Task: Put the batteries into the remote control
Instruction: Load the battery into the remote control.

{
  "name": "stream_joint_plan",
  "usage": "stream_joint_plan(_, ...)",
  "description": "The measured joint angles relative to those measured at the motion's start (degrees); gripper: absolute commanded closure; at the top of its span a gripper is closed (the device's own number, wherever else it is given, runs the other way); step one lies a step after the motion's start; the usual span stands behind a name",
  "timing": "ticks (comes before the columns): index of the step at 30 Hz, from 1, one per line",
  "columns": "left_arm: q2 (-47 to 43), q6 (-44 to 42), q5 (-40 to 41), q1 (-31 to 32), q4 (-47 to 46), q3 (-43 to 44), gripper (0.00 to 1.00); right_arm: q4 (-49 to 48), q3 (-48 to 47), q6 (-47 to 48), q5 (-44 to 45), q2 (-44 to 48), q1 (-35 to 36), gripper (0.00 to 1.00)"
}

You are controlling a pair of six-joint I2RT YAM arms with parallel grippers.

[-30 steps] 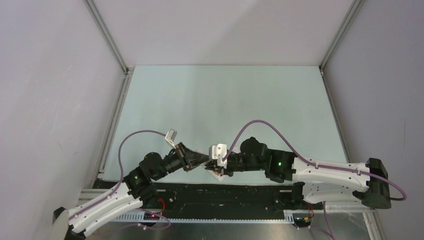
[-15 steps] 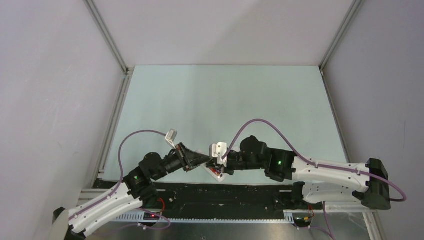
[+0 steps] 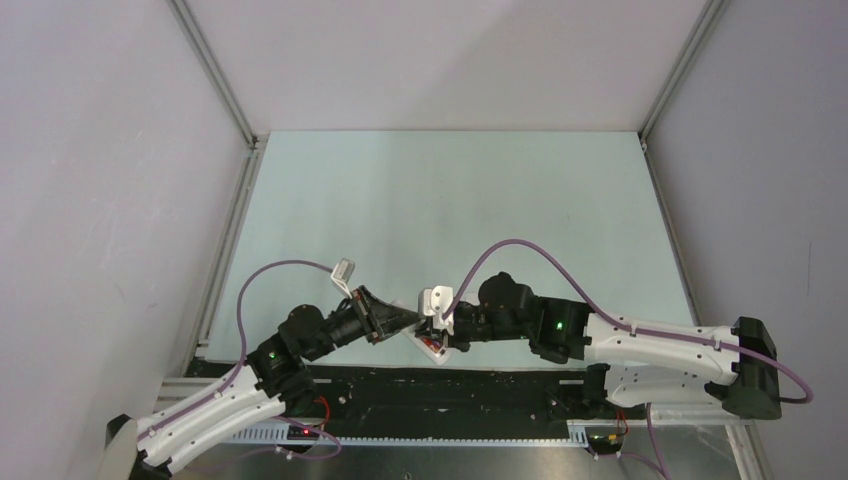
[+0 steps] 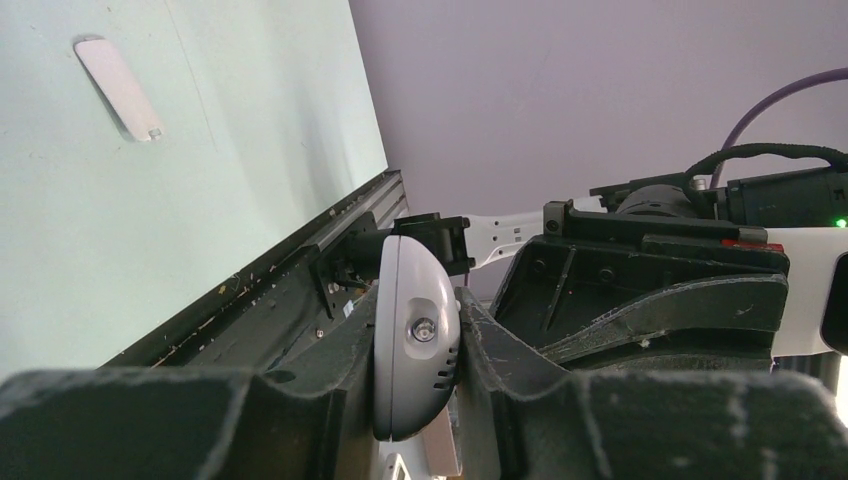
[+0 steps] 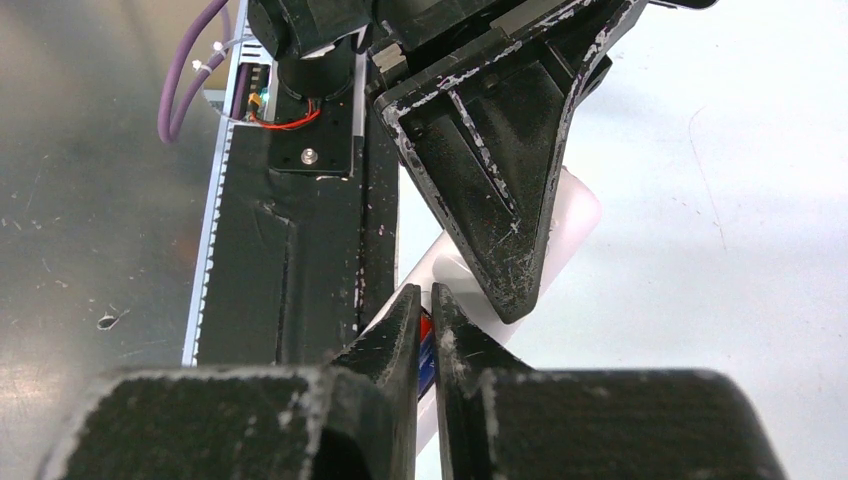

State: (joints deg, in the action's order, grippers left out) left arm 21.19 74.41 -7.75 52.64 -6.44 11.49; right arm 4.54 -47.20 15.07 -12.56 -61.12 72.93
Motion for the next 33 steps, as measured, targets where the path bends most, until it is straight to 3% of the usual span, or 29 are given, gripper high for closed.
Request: stream_joint_plan(33, -1.27, -1.44, 0.11, 0.0, 1.4, 0.79, 1.0, 1.64, -0.09, -1.46, -2.91, 0.07, -1.03, 0.95)
